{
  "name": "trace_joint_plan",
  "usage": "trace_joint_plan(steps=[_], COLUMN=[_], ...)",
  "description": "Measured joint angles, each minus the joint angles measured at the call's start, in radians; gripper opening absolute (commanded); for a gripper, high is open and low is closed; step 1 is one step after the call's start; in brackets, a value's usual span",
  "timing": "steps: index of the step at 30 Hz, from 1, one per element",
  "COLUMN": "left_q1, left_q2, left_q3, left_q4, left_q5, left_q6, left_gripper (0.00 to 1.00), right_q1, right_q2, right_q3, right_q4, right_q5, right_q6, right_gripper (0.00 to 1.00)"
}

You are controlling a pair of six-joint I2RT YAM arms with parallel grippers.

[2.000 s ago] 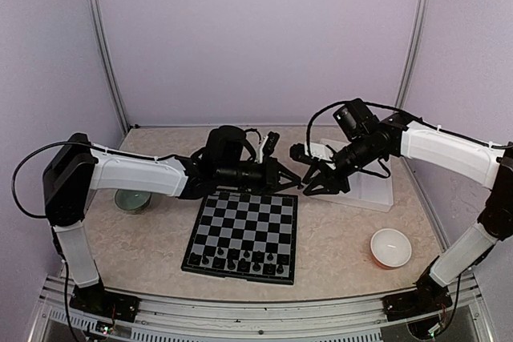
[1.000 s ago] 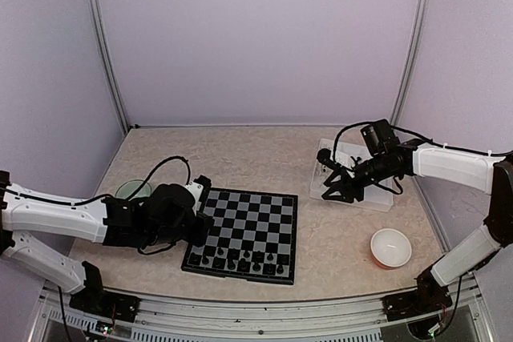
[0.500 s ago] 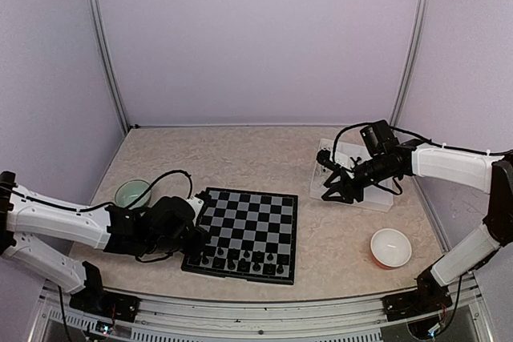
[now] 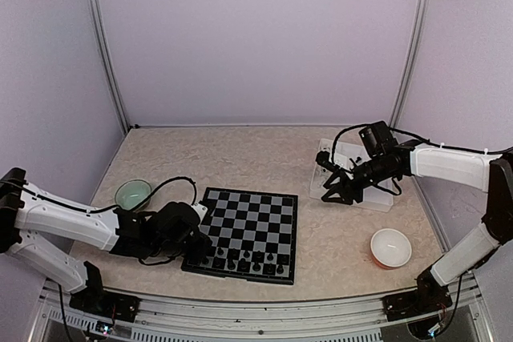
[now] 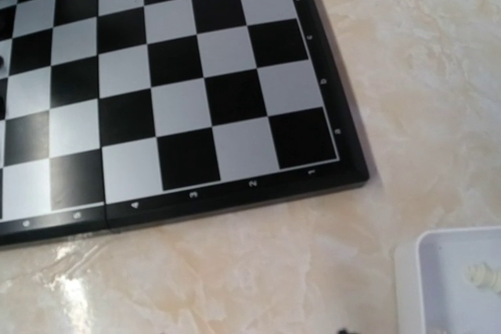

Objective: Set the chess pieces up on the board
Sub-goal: Place the pawn at g7.

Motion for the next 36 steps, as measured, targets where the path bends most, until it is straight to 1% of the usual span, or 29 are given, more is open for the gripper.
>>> trace_joint_plan(steps=[8, 12, 21, 26, 36], left_q1=[0.0, 0.0, 0.0, -0.002, -0.013], left_q2=[0.024, 0.026, 0.034, 0.034, 0.01], left_q3=[0.0, 0.0, 0.001, 0.001, 0.001], left_q4=[0.008, 0.011, 0.016, 0.014, -0.009], left_q5=[0.0, 0.0, 0.0, -0.001, -0.001], left_q6=[0.001, 0.002, 0.002, 0.002, -0.001], left_gripper=[0.09, 0.11, 0.13, 0.13, 0.09], right_q1=[0.0, 0.0, 0.0, 0.0, 0.0], right_q2=[0.002, 0.005, 0.017, 0.017, 0.017], right_q3=[0.0, 0.0, 0.0, 0.0, 0.0], right_q4=[0.0, 0.0, 0.0, 0.0, 0.0], right_q5=[0.0, 0.0, -0.002, -0.002, -0.002], right_q6=[0.0, 0.0, -0.001, -0.001, -0.003], right_gripper=[0.47, 0.47, 0.47, 0.47, 0.47])
